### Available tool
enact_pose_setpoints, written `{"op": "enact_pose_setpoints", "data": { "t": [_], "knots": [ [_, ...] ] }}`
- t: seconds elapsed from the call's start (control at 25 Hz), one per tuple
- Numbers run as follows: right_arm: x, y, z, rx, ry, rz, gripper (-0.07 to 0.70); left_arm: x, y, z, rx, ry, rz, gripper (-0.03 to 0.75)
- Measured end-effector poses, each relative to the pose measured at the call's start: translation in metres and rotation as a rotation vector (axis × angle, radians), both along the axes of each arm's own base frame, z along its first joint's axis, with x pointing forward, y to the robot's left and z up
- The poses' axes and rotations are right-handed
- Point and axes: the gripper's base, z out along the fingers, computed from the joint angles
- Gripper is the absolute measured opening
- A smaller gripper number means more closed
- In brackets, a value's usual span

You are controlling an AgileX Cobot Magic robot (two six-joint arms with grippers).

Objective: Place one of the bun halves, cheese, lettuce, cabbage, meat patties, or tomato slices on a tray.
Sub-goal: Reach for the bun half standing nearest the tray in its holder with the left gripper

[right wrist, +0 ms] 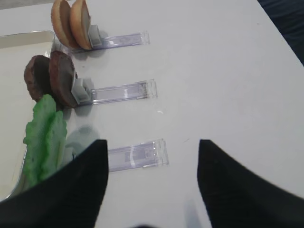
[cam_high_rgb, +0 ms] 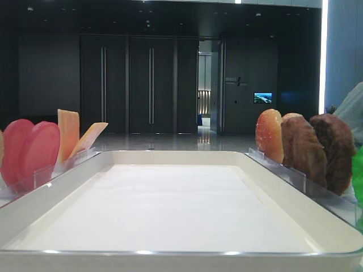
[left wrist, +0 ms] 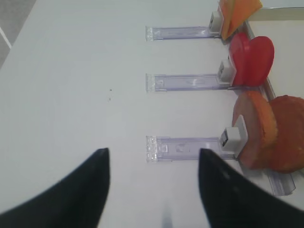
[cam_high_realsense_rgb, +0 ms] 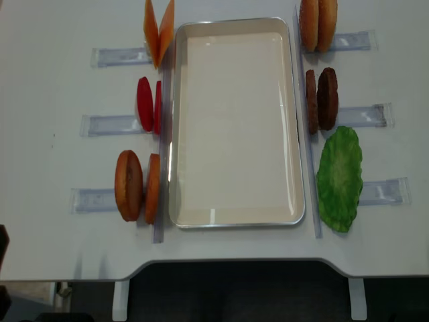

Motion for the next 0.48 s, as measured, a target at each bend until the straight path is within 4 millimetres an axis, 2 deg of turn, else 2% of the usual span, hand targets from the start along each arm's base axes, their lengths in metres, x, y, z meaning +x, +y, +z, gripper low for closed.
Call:
{"op": "enact_pose_setpoints", "data": {
  "t": [0.08,0.16,0.32,0.48],
  "knots": [
    [0.0000,0.0000,0.0000,0.000,0.000,0.000,0.407,0.0000,0.0001,0.0000,0.005,0.000,-0.002,0.571],
    [0.0000,0.0000,0.0000,0.000,0.000,0.000,0.407,0.0000,0.0001,0.0000,0.005,0.000,-0.002,0.643],
    [0.0000,0.0000,0.0000,0.000,0.000,0.000,0.407,0.0033,0.0000,0.0013,0.006,0.039,-0.001,0.679],
    [0.0000,0.0000,0.0000,0.000,0.000,0.000,0.407,0.0077,0.0000,0.0044,0.005,0.099,0.001,0.664]
  ]
}}
